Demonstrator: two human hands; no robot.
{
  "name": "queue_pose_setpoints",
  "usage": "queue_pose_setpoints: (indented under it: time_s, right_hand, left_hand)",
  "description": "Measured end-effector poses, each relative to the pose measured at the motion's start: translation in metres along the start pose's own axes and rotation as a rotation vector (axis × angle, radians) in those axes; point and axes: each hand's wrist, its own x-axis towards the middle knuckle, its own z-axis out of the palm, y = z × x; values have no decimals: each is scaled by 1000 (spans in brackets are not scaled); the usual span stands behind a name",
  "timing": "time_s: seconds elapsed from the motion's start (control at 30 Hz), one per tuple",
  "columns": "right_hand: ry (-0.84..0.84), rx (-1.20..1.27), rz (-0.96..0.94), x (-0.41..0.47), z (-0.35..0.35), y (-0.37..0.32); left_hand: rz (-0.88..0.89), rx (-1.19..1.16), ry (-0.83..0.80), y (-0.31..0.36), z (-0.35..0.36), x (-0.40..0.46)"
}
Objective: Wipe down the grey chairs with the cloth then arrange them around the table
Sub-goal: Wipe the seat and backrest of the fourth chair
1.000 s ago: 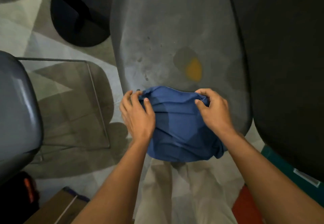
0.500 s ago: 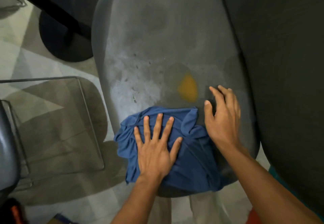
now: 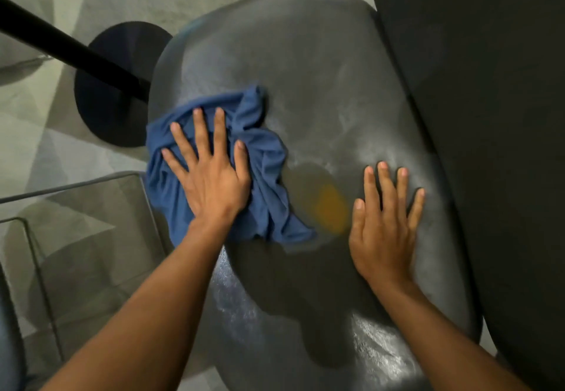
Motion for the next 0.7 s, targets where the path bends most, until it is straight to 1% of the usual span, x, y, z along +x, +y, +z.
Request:
queue_pose_setpoints:
  time_s: [0.1, 0.23, 0.3, 0.4, 0.47, 0.53, 0.57, 0.6, 0.7]
  right_hand:
    - [29, 3, -10, 0, 2, -1]
    - [53, -2, -20, 1, 3, 0]
    - [60, -6, -22, 2, 4, 0]
    - [82, 9, -15, 1, 6, 0]
    - [88, 14, -9, 2, 5, 0]
    - [84, 5, -3, 3, 4, 0]
    - [84, 0, -2, 3, 3, -1]
    - [84, 0, -1, 3, 2, 0]
    - [93, 20, 6, 3, 3, -1]
  left_hand:
    - [-18, -17, 73, 27, -5, 47]
    - [39, -42, 122, 75, -10, 87]
    - [155, -26, 112, 107, -8, 89]
    - [434, 32, 112, 143, 3, 67]
    - [590, 64, 84, 140, 8, 54]
    - [680, 83, 66, 119, 7, 54]
    - [684, 85, 73, 105, 5, 55]
    - [652, 83, 83, 90, 2, 57]
    - [425, 55, 74, 43, -4, 48]
